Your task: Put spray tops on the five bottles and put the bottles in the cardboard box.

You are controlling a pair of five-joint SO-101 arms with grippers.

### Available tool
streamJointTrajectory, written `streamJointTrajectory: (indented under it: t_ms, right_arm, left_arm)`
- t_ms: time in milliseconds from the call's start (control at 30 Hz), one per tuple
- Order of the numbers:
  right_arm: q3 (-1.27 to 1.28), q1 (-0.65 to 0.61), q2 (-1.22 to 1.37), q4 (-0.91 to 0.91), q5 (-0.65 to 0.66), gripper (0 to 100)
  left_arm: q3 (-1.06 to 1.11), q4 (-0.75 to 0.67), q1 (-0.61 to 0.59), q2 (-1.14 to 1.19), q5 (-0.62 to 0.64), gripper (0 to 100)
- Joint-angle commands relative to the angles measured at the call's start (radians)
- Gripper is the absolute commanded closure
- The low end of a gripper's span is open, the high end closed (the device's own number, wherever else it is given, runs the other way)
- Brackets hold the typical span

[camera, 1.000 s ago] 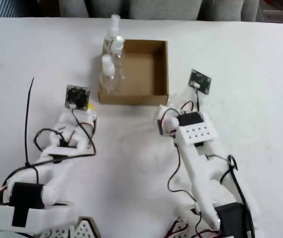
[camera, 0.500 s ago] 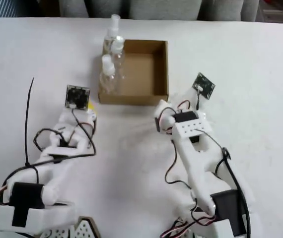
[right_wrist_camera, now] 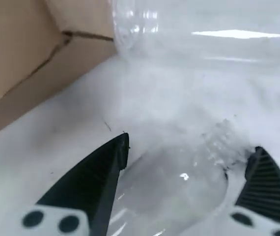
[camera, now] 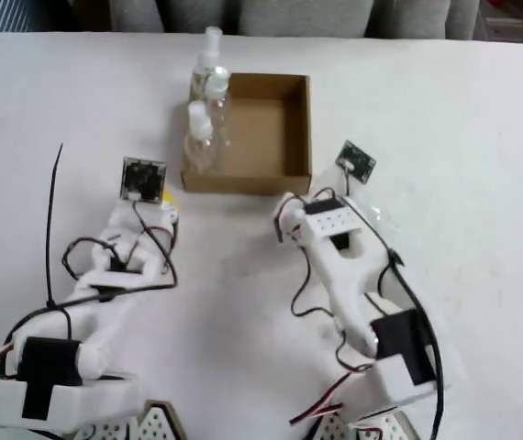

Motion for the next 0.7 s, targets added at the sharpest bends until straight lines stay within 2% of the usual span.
streamJointTrajectory:
  t_ms: [0,100,233,300,467,667]
  right_arm:
    - [-0.063,-0.001,0.022,0.019,0.006,71.5]
    - [-0.074,0.001,0.025,0.019,0.104,83.4]
    - [-0.075,0.001,0.025,0.013,0.172,99.1]
    - [-0.072,0.001,0.025,0.024,0.186,96.7]
    - [-0.083,0.007,-0.01,0.125,0.196,98.2]
    - [-0.078,0.085,-0.116,0.234,0.298,98.2]
  left_arm:
    - [-0.043,0.003,-0.004,-0.03,-0.011,98]
    - [-0.043,0.003,-0.004,-0.03,-0.011,98]
    - [-0.043,0.003,-0.004,-0.03,-0.011,98]
    - [-0.043,0.003,-0.004,-0.03,-0.011,98]
    - [-0.044,0.003,-0.004,-0.03,-0.011,98]
    - [-0.044,0.003,-0.004,-0.03,-0.011,98]
